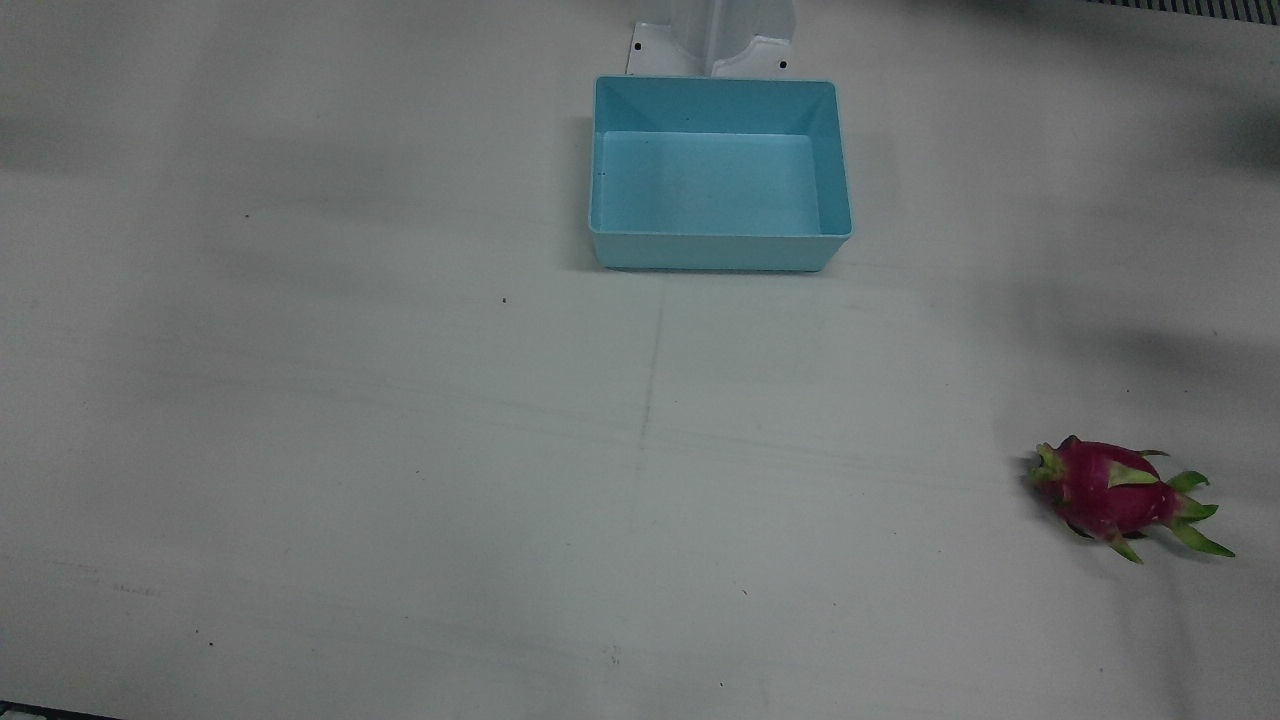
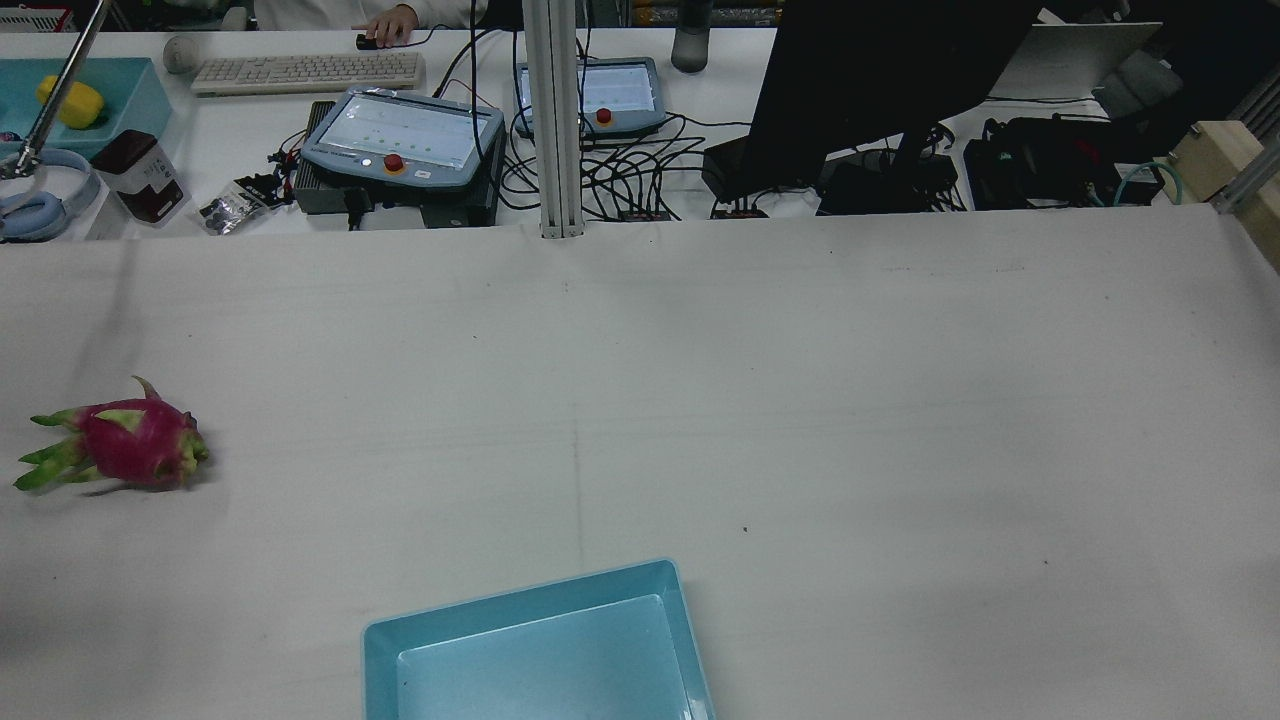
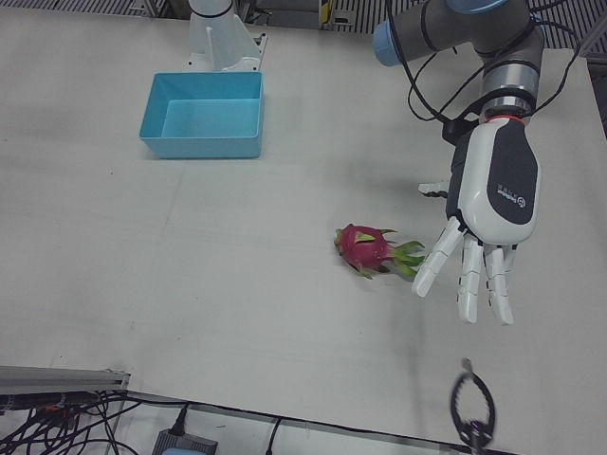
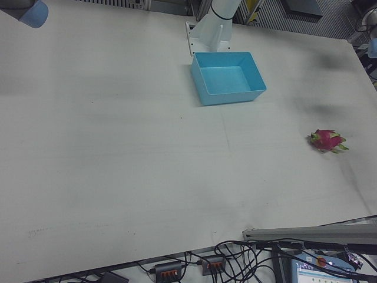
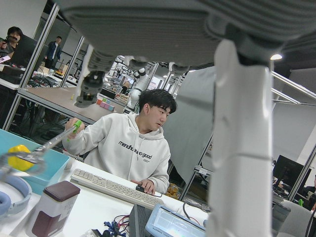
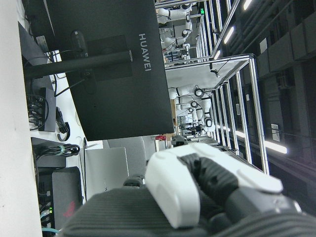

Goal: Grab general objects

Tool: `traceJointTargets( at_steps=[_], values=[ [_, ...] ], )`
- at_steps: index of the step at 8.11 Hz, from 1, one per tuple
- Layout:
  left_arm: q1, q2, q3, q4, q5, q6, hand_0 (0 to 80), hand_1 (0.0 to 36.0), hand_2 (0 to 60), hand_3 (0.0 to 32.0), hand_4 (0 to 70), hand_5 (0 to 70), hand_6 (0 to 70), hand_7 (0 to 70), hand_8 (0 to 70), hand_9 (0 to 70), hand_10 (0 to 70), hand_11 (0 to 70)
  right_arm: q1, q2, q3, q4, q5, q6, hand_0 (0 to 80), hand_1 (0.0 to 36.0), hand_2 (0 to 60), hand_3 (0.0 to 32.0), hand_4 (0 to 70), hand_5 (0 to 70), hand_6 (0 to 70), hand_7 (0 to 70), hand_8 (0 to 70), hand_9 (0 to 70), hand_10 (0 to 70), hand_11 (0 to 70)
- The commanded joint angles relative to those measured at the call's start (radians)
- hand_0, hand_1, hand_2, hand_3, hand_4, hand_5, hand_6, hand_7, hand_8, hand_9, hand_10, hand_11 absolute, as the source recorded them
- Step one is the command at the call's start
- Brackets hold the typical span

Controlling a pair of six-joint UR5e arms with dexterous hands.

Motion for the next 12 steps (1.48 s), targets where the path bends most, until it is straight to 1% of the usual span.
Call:
traceJointTargets(
  at_steps=[1, 2, 3, 4, 5, 6, 7, 8, 9, 10, 11, 12],
  values=[
    [0.007, 0.000, -0.006, 0.001, 0.100, 0.179, 48.1, 13.9, 0.0, 27.6, 0.0, 0.0, 0.0, 1.0, 0.0, 0.0, 0.0, 0.0, 0.001, 0.000, 0.000, 0.000, -0.001, 0.000, 0.0, 0.0, 0.0, 0.0, 0.0, 0.0, 0.0, 0.0, 0.0, 0.0, 0.0, 0.0],
    [0.013, 0.002, -0.005, 0.003, 0.135, 0.225, 48.0, 13.6, 0.0, 26.4, 0.0, 0.0, 0.0, 0.9, 0.0, 0.0, 0.0, 0.0, 0.001, 0.000, 0.000, 0.000, 0.001, 0.000, 0.0, 0.0, 0.0, 0.0, 0.0, 0.0, 0.0, 0.0, 0.0, 0.0, 0.0, 0.0],
    [0.035, -0.002, -0.006, 0.001, 0.164, 0.236, 48.1, 13.7, 0.0, 26.0, 0.0, 0.0, 0.0, 1.1, 0.0, 0.0, 0.0, 0.0, -0.001, 0.000, 0.000, 0.000, 0.001, 0.000, 0.0, 0.0, 0.0, 0.0, 0.0, 0.0, 0.0, 0.0, 0.0, 0.0, 0.0, 0.0],
    [0.078, -0.005, -0.013, 0.001, 0.167, 0.242, 49.3, 15.1, 0.0, 28.4, 0.0, 0.0, 0.0, 1.9, 0.0, 0.0, 0.0, 0.0, -0.001, 0.000, 0.000, 0.000, 0.001, 0.000, 0.0, 0.0, 0.0, 0.0, 0.0, 0.0, 0.0, 0.0, 0.0, 0.0, 0.0, 0.0],
    [0.124, -0.023, -0.014, -0.004, 0.167, 0.244, 49.8, 15.6, 0.0, 29.6, 0.0, 0.0, 0.0, 1.7, 0.0, 0.0, 0.0, 0.0, -0.001, 0.000, 0.000, 0.000, 0.001, 0.000, 0.0, 0.0, 0.0, 0.0, 0.0, 0.0, 0.0, 0.0, 0.0, 0.0, 0.0, 0.0],
    [0.156, -0.104, -0.013, 0.015, 0.167, 0.258, 50.1, 15.9, 0.0, 30.6, 0.0, 0.0, 0.0, 2.1, 0.0, 0.0, 0.0, 0.0, -0.001, 0.000, 0.000, 0.000, 0.001, 0.000, 0.0, 0.0, 0.0, 0.0, 0.0, 0.0, 0.0, 0.0, 0.0, 0.0, 0.0, 0.0],
    [0.168, -0.192, -0.013, 0.051, 0.167, 0.314, 50.0, 15.8, 0.0, 30.2, 0.0, 0.0, 0.0, 3.0, 0.0, 0.0, 0.0, 0.0, -0.001, 0.000, -0.002, 0.000, 0.001, 0.000, 0.0, 0.0, 0.0, 0.0, 0.0, 0.0, 0.0, 0.0, 0.0, 0.0, 0.0, 0.0],
    [0.173, -0.239, -0.013, 0.061, 0.167, 0.359, 49.8, 15.7, 0.0, 29.8, 0.0, 0.0, 0.0, 3.2, 0.0, 0.0, 0.0, 0.0, -0.001, 0.000, -0.002, 0.000, 0.001, -0.002, 0.0, 0.0, 0.0, 0.0, 0.0, 0.0, 0.0, 0.0, 0.0, 0.0, 0.0, 0.0],
    [0.159, -0.241, -0.016, 0.059, 0.167, 0.365, 49.8, 16.0, 0.0, 29.0, 0.0, 0.0, 0.0, 4.7, 0.0, 0.0, 0.0, 0.0, -0.001, 0.000, -0.002, 0.000, 0.001, 0.000, 0.0, 0.0, 0.0, 0.0, 0.0, 0.0, 0.0, 0.0, 0.0, 0.0, 0.0, 0.0],
    [0.152, -0.229, -0.054, 0.068, 0.169, 0.367, 49.6, 15.8, 0.0, 28.6, 0.0, 0.0, 0.0, 5.0, 0.0, 0.0, 0.0, 0.0, -0.001, 0.000, -0.002, 0.000, 0.001, 0.000, 0.0, 0.0, 0.0, 0.0, 0.0, 0.0, 0.0, 0.0, 0.0, 0.0, 0.0, 0.0],
    [0.153, -0.197, -0.065, 0.075, 0.170, 0.368, 49.4, 15.6, 0.0, 28.6, 0.0, 0.0, 0.0, 4.1, 0.0, 0.0, 0.0, 0.0, -0.001, 0.000, 0.000, 0.000, 0.001, 0.000, 0.0, 0.0, 0.0, 0.0, 0.0, 0.0, 0.0, 0.0, 0.0, 0.0, 0.0, 0.0],
    [0.158, -0.180, -0.065, 0.073, 0.172, 0.374, 48.8, 15.1, 0.0, 27.6, 0.0, 0.0, 0.0, 2.9, 0.0, 0.0, 0.0, 0.0, -0.001, 0.000, 0.000, 0.000, 0.001, 0.000, 0.0, 0.0, 0.0, 0.0, 0.0, 0.0, 0.0, 0.0, 0.0, 0.0, 0.0, 0.0]
  ],
)
